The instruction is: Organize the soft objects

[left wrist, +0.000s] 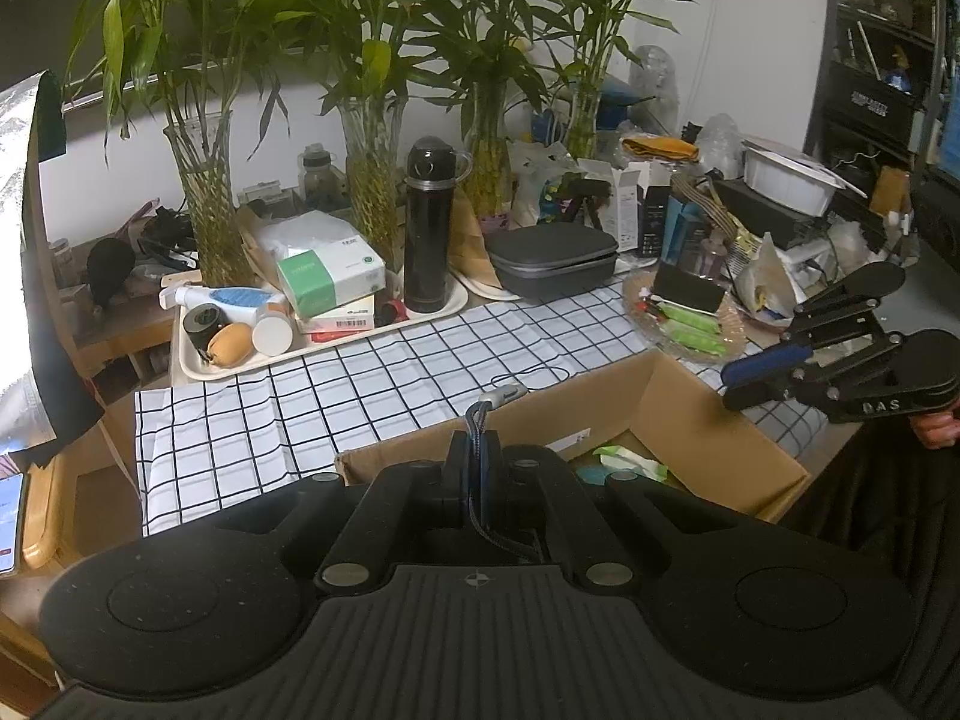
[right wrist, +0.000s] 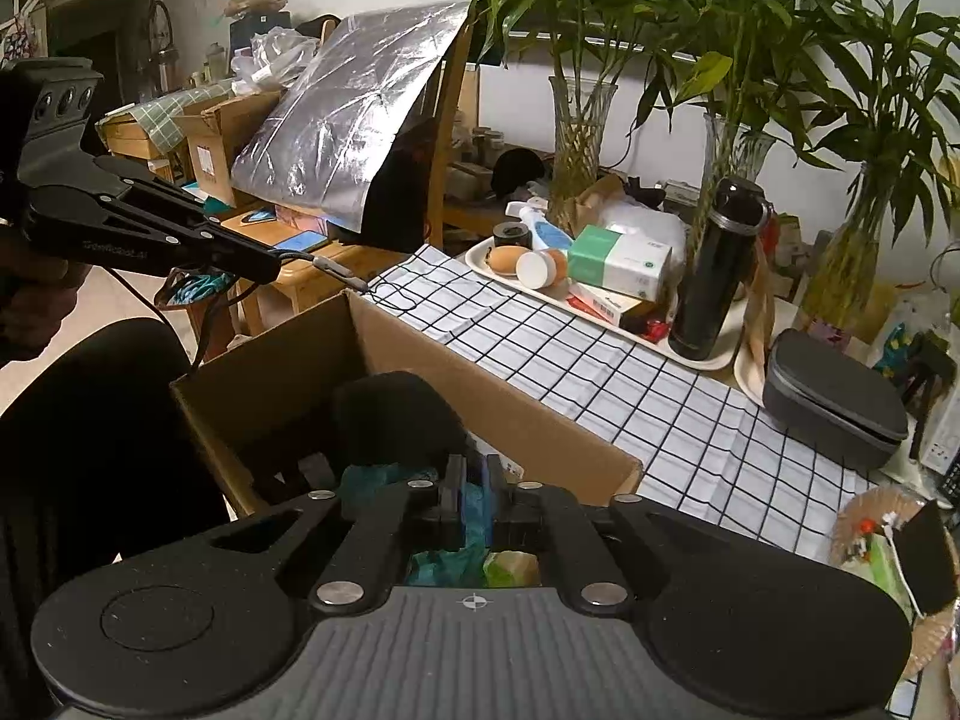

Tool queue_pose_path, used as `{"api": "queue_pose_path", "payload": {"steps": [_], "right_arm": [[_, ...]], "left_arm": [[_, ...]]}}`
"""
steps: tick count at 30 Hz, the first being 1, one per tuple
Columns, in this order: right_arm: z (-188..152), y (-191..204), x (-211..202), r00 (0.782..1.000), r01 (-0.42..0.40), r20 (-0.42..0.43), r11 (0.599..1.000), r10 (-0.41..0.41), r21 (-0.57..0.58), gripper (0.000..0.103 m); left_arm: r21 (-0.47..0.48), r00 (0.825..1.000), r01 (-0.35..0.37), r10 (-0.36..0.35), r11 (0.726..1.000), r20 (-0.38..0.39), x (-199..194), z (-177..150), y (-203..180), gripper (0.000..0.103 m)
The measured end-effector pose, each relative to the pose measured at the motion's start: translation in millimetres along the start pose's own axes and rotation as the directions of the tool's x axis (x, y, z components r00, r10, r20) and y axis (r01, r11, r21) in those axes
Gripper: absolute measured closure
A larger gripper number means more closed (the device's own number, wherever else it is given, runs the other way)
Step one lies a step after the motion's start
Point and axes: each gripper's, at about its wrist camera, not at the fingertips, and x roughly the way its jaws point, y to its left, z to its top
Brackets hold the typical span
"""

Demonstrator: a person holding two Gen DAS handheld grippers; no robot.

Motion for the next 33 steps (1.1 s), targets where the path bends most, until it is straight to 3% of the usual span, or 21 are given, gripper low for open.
{"api": "queue_pose_path", "payload": {"steps": [1, 2, 3, 4, 12, 16, 17, 18, 19, 20, 21, 33], "right_arm": [[0, 0, -1, 1.0, -0.002, 0.002, 1.0, 0.002, -0.004, 0.079], [0, 0, -2, 1.0, -0.013, 0.008, 1.0, 0.013, -0.006, 0.05], [-1, 1, -3, 1.0, -0.016, 0.016, 1.0, 0.016, -0.008, 0.008], [-1, 2, -5, 1.0, -0.003, 0.03, 1.0, 0.003, -0.013, 0.002], [0, -4, 0, 0.997, 0.069, 0.029, 0.998, -0.069, -0.001, 0.0], [-1, -2, 1, 0.997, 0.075, 0.026, 0.997, -0.075, -0.011, 0.0], [-2, -1, 0, 0.997, 0.079, 0.025, 0.997, -0.079, -0.016, 0.0], [-3, 0, 0, 0.996, 0.082, 0.023, 0.996, -0.082, -0.019, 0.0], [-4, 0, 0, 0.996, 0.086, 0.02, 0.996, -0.086, -0.021, 0.0], [-5, 1, 0, 0.996, 0.088, 0.018, 0.996, -0.088, -0.022, 0.0], [-6, 2, 0, 0.996, 0.088, 0.017, 0.996, -0.088, -0.023, 0.0], [-9, 5, -1, 0.995, 0.103, 0.01, 0.995, -0.103, -0.007, 0.0]], "left_arm": [[0.001, 1.0, 0.0, 0.0, 1.0, 0.0, 0, 0, 0, 0.1], [0.001, 1.0, -0.001, 0.001, 1.0, 0.0, 0, 0, 0, 0.1], [0.001, 1.0, -0.001, 0.001, 1.0, -0.001, 0, 0, 0, 0.1], [0.001, 1.0, -0.001, 0.001, 1.0, 0.0, 0, 0, 0, 0.1], [0.006, 1.0, 0.002, -0.002, 1.0, -0.009, 2, -3, -2, 0.1], [0.048, 0.997, 0.023, -0.019, 0.999, -0.078, 12, -8, -7, 0.097], [0.06, 0.995, 0.017, -0.011, 0.998, -0.096, 15, -10, -8, 0.09], [0.072, 0.994, 0.007, 0.001, 0.997, -0.11, 18, -12, -10, 0.069], [0.081, 0.993, -0.003, 0.013, 0.997, -0.115, 19, -14, -10, 0.054], [0.089, 0.994, -0.014, 0.023, 0.996, -0.11, 19, -16, -10, 0.029], [0.093, 0.995, -0.024, 0.033, 0.995, -0.093, 18, -18, -10, 0.021], [-0.002, 0.989, -0.06, 0.059, 0.998, -0.134, 15, -19, 0, 0.021]]}}
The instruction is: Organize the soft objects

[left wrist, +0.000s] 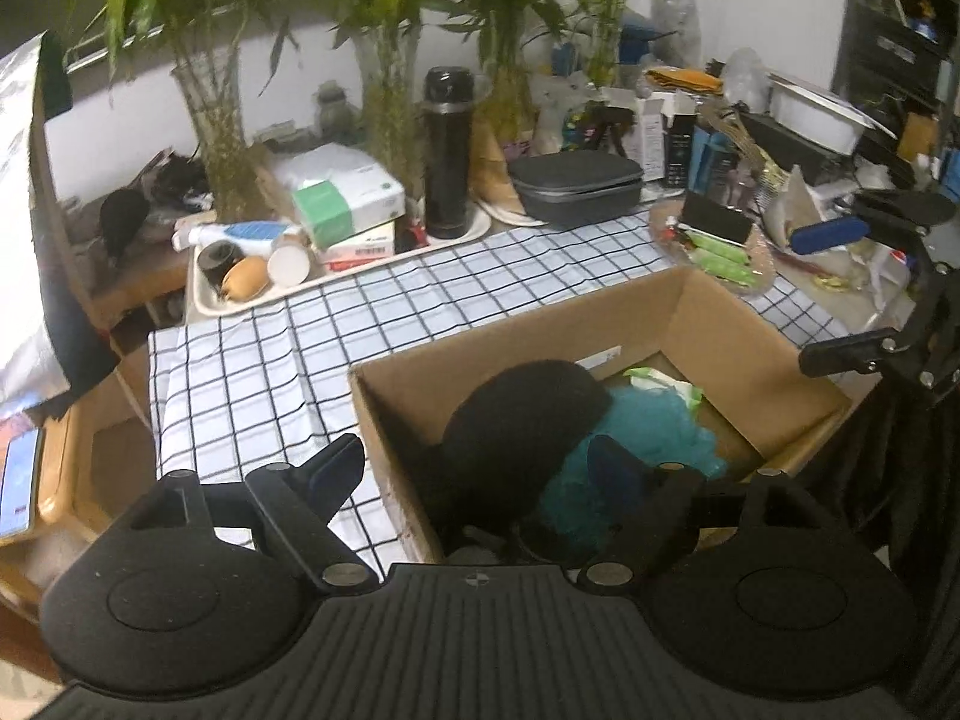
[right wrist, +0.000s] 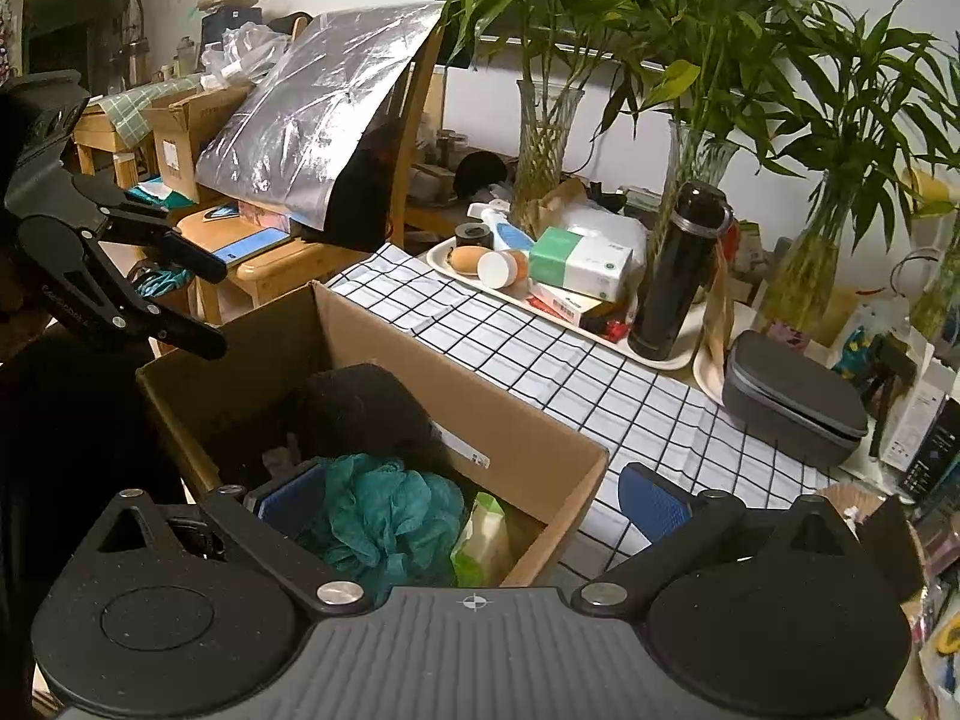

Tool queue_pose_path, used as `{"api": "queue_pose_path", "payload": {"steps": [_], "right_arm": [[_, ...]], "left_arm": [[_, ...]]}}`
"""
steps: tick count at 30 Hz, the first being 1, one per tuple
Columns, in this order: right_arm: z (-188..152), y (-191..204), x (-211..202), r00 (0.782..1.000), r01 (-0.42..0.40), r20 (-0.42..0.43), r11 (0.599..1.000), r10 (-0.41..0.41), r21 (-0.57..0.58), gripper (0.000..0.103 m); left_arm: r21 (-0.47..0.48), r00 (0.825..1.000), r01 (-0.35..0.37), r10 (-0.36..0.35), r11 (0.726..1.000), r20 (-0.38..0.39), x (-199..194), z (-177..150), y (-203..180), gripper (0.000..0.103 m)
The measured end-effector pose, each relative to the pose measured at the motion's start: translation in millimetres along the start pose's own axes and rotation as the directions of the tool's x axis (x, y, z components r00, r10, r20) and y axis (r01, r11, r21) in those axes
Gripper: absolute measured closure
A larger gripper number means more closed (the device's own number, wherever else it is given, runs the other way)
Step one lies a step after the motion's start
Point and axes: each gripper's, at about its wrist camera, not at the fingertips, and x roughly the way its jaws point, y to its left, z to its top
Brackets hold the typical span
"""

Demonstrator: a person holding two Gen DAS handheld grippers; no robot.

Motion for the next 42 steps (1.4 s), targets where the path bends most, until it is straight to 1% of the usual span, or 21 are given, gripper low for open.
{"api": "queue_pose_path", "payload": {"steps": [3, 5, 7, 8, 9, 11, 14, 18, 20, 26, 30, 32, 34, 35, 37, 39, 42], "right_arm": [[0, 2, 2, 0.999, 0.032, -0.016, 0.999, -0.031, 0.014, 0.0], [2, 6, 3, 0.995, 0.092, -0.038, 0.995, -0.09, 0.038, 0.0], [2, 11, 2, 0.993, 0.115, -0.047, 0.992, -0.112, 0.059, 0.0], [3, 13, 1, 0.992, 0.118, -0.05, 0.991, -0.115, 0.07, 0.0], [3, 14, 1, 0.991, 0.126, -0.053, 0.989, -0.122, 0.082, 0.0], [3, 16, 1, 0.989, 0.143, -0.059, 0.984, -0.137, 0.104, 0.0], [3, 18, 1, 0.985, 0.169, -0.057, 0.978, -0.163, 0.122, 0.0], [3, 24, -1, 0.976, 0.215, -0.051, 0.967, -0.209, 0.137, 0.0], [3, 29, -2, 0.969, 0.245, -0.05, 0.96, -0.24, 0.132, 0.0], [-1, 41, -3, 0.957, 0.29, -0.048, 0.943, -0.286, 0.165, 0.0], [-4, 49, -4, 0.94, 0.34, -0.049, 0.924, -0.337, 0.175, 0.0], [-6, 54, -6, 0.932, 0.362, -0.052, 0.913, -0.359, 0.189, 0.0], [-8, 57, -8, 0.921, 0.387, -0.063, 0.894, -0.383, 0.225, 0.0], [-8, 57, -8, 0.92, 0.391, -0.076, 0.886, -0.385, 0.249, 0.0], [-9, 54, -8, 0.925, 0.38, -0.124, 0.878, -0.359, 0.292, 0.0], [-9, 53, -7, 0.931, 0.365, -0.152, 0.876, -0.333, 0.316, 0.0], [-9, 54, -5, 0.929, 0.364, -0.188, 0.87, -0.318, 0.333, 0.0]], "left_arm": [[-0.052, 1.0, -0.014, 0.014, 0.999, -0.005, -1, -2, 3, 0.021], [-0.089, 1.0, -0.016, 0.016, 0.996, -0.01, -2, -3, 6, 0.021], [-0.109, 1.0, -0.019, 0.02, 0.994, 0.01, -4, -5, 6, 0.021], [-0.111, 0.999, -0.023, 0.025, 0.994, 0.022, -6, -5, 6, 0.017], [-0.111, 0.999, -0.027, 0.03, 0.993, 0.029, -6, -6, 5, 0.007], [-0.105, 0.998, -0.044, 0.048, 0.993, 0.034, -7, -5, 3, 0.0], [-0.08, 0.994, -0.091, 0.095, 0.993, 0.049, -9, -4, -2, 0.0], [-0.035, 0.982, -0.171, 0.173, 0.985, 0.075, -12, -6, -13, 0.0], [-0.033, 0.979, -0.19, 0.192, 0.981, 0.071, -13, -6, -16, 0.0], [-0.074, 0.983, -0.176, 0.179, 0.982, 0.034, -14, -10, -20, 0.0], [-0.094, 0.981, -0.193, 0.195, 0.977, 0.008, -15, -14, -25, 0.0], [-0.123, 0.983, -0.185, 0.186, 0.975, -0.005, -17, -15, -25, 0.0], [-0.146, 0.984, -0.18, 0.179, 0.973, -0.021, -17, -15, -25, 0.0], [-0.151, 0.982, -0.191, 0.189, 0.97, -0.027, -17, -15, -27, 0.0], [-0.15, 0.977, -0.215, 0.212, 0.965, -0.037, -18, -15, -31, 0.0], [-0.148, 0.972, -0.237, 0.233, 0.96, -0.045, -19, -14, -35, 0.0], [-0.169, 0.964, -0.266, 0.259, 0.949, -0.063, -23, -15, -39, 0.0]]}}
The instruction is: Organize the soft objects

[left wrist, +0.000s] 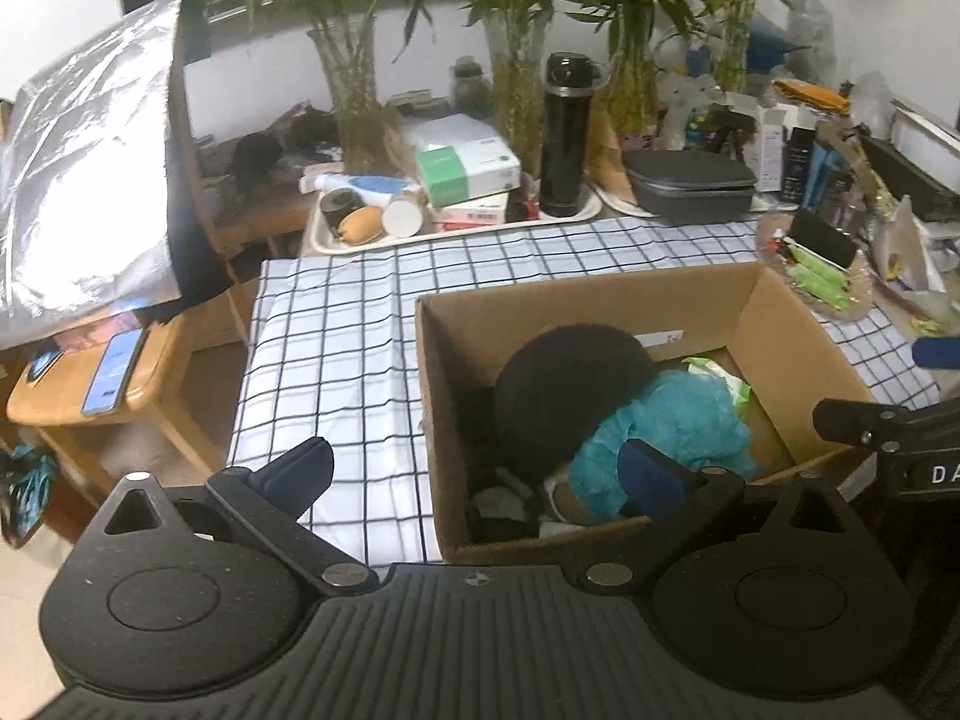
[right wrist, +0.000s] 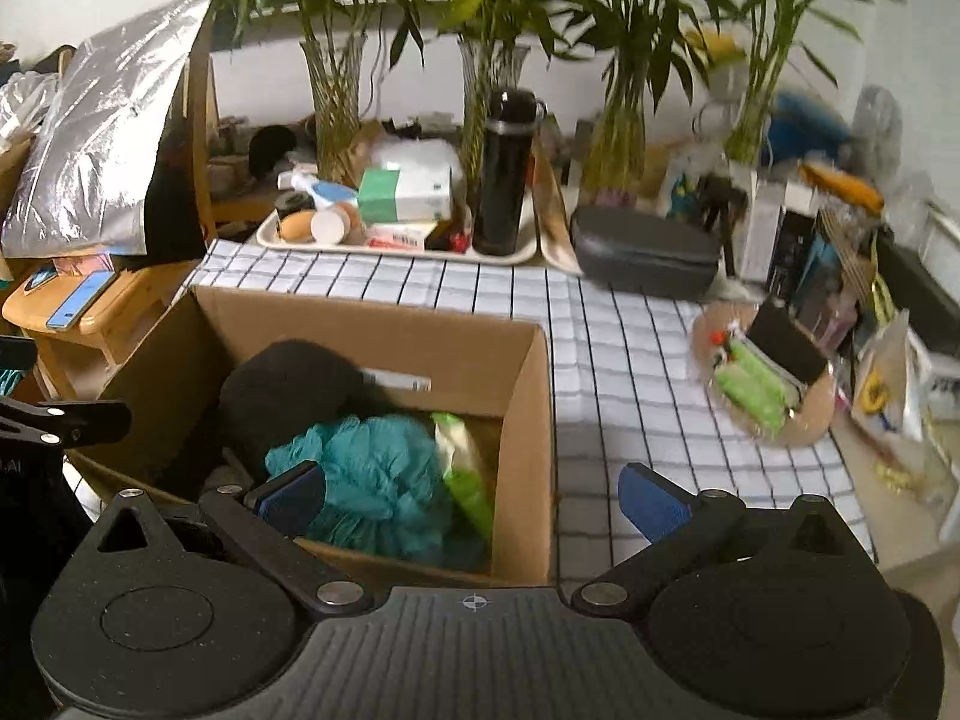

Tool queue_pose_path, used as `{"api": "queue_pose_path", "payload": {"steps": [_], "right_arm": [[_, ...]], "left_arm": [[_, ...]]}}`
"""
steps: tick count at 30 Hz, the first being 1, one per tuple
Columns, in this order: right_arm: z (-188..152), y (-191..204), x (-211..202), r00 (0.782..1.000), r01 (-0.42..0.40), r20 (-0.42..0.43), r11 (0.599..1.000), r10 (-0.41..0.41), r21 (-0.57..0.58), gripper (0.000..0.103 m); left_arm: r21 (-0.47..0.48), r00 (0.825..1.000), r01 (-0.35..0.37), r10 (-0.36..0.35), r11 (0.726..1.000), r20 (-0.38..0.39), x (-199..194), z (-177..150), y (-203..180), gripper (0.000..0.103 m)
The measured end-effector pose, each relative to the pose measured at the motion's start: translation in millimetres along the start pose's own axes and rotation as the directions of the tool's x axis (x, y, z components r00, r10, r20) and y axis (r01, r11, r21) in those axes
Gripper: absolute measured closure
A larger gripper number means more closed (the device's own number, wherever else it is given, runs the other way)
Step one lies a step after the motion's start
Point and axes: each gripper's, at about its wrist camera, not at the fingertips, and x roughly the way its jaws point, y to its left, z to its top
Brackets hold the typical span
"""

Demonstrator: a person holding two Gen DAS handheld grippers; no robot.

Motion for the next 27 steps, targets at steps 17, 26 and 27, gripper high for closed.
{"api": "queue_pose_path", "payload": {"steps": [17, 26, 27], "right_arm": [[-18, 7, -3, 0.992, -0.021, -0.121, 0.999, 0.027, 0.049, 0.0], [-30, 6, 2, 0.986, -0.001, -0.164, 0.997, 0.014, 0.075, 0.0], [-31, 6, 3, 0.986, 0.002, -0.166, 0.997, 0.01, 0.075, 0.0]], "left_arm": [[-0.092, 0.99, -0.014, 0.001, 0.996, -0.14, -4, -32, -14, 0.0], [-0.112, 0.983, -0.01, -0.011, 0.994, -0.184, 3, -40, -20, 0.0], [-0.109, 0.982, -0.011, -0.01, 0.994, -0.188, 3, -40, -20, 0.0]]}}
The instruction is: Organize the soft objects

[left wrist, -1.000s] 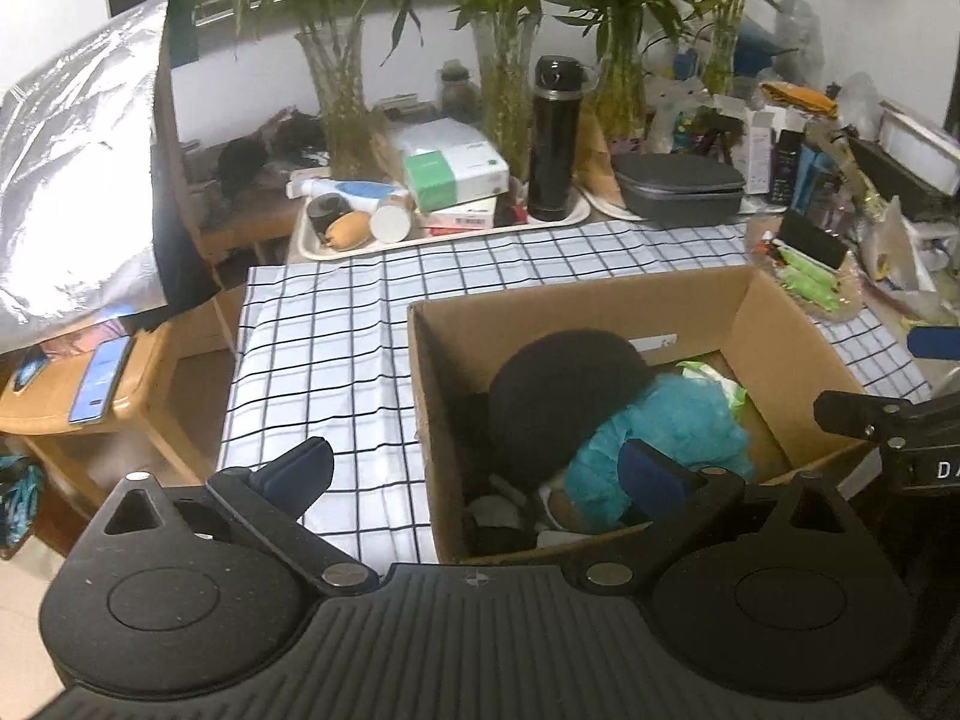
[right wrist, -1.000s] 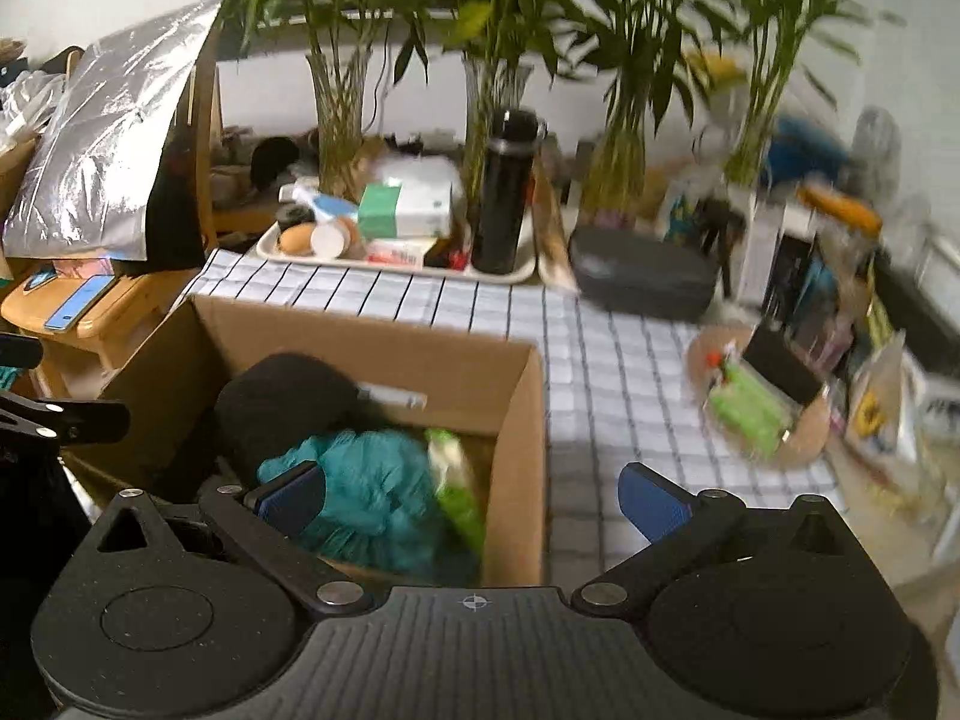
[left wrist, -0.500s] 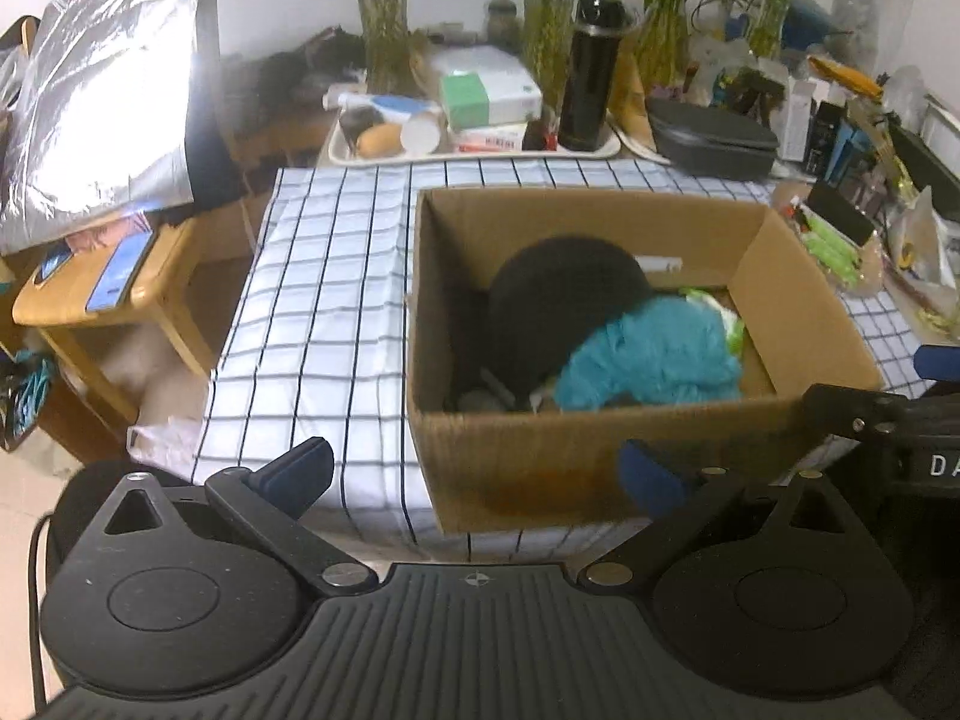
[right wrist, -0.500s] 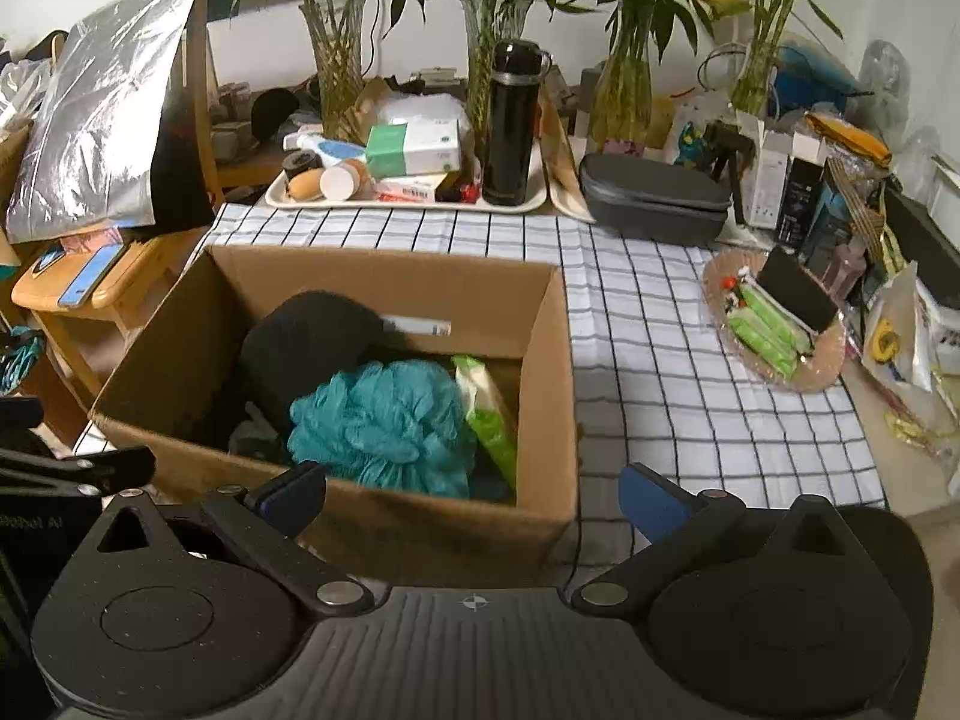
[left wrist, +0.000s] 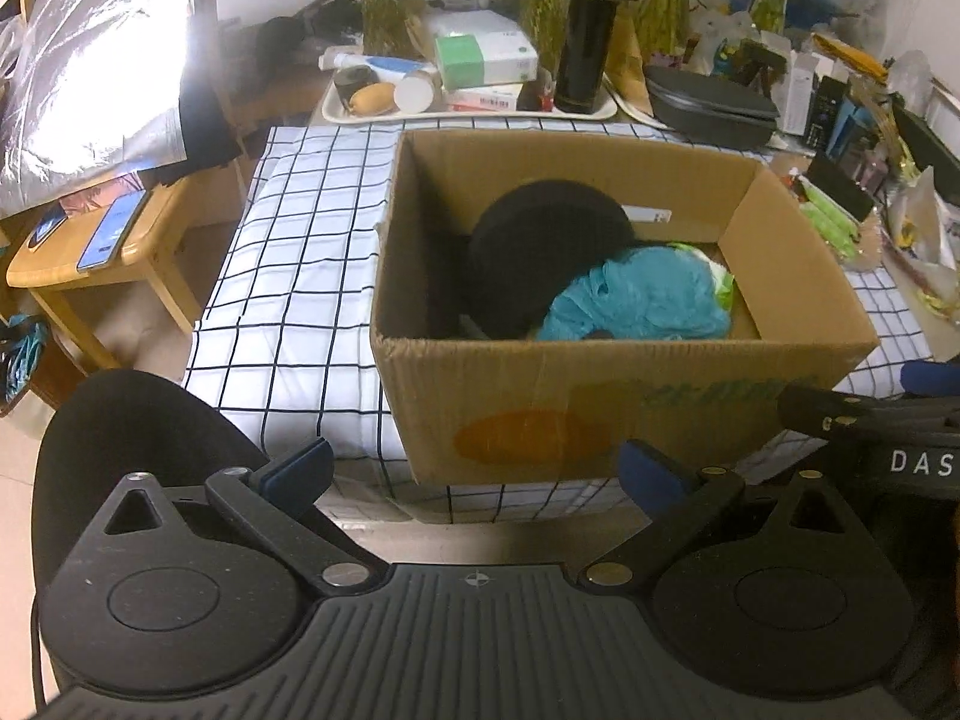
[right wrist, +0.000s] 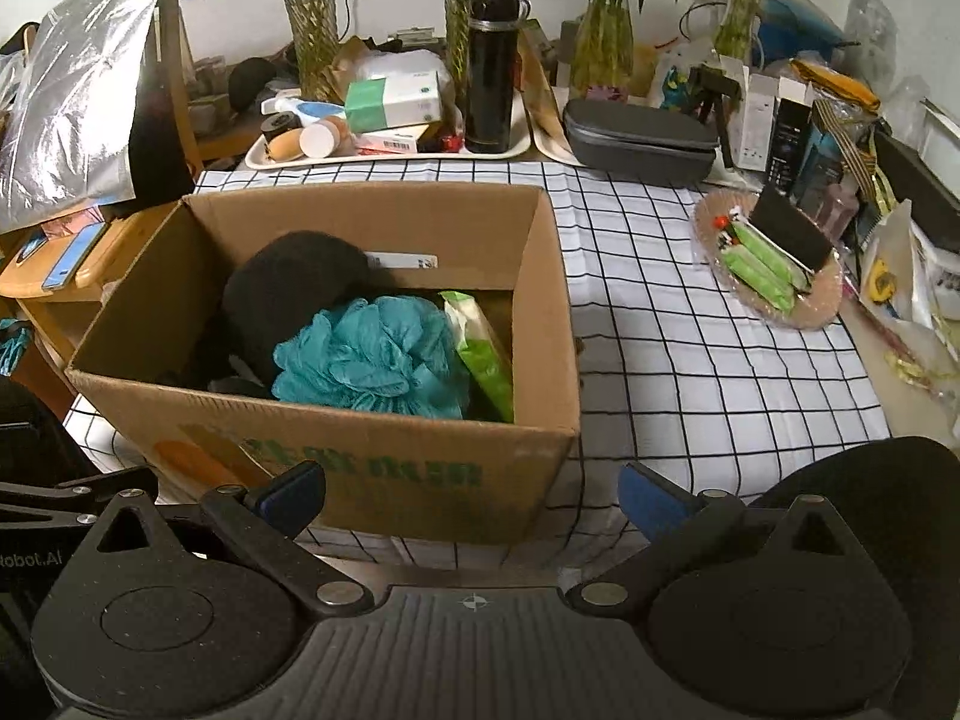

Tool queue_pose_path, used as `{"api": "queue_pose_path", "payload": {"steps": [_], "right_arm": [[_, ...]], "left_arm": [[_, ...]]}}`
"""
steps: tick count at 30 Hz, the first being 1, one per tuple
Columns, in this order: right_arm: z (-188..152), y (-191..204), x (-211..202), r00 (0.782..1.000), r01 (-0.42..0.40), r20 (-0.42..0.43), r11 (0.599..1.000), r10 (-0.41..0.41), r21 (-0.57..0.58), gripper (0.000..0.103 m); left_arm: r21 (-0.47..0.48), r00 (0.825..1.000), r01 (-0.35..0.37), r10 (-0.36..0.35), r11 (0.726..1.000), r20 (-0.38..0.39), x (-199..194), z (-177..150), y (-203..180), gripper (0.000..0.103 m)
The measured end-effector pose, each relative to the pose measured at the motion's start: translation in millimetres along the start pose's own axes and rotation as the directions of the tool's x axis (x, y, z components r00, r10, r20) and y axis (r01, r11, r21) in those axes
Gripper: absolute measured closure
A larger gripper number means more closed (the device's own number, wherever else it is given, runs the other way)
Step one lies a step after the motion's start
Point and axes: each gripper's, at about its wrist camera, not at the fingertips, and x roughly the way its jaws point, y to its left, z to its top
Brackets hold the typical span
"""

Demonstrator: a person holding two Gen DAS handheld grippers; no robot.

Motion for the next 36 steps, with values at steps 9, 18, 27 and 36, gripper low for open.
{"api": "queue_pose_path", "payload": {"steps": [9, 18, 27, 36], "right_arm": [[-3, -1, 6, 1.0, 0.002, -0.03, 1.0, -0.002, 0.0, 0.0], [-3, -1, 9, 0.998, 0.016, -0.054, 1.0, -0.016, -0.002, 0.0], [-3, 0, 11, 0.998, 0.018, -0.061, 1.0, -0.018, -0.005, 0.0], [-2, -1, 11, 0.998, 0.03, -0.062, 0.999, -0.03, -0.014, 0.0]], "left_arm": [[0.014, 1.0, -0.003, 0.004, 1.0, -0.028, 3, -2, -2, 0.0], [0.012, 0.999, 0.002, -0.002, 1.0, -0.048, 7, 0, -1, 0.0], [0.011, 0.999, 0.002, -0.001, 1.0, -0.05, 7, 0, -1, 0.0], [0.01, 0.999, 0.006, -0.006, 1.0, -0.045, 6, 2, 0, 0.0]]}}
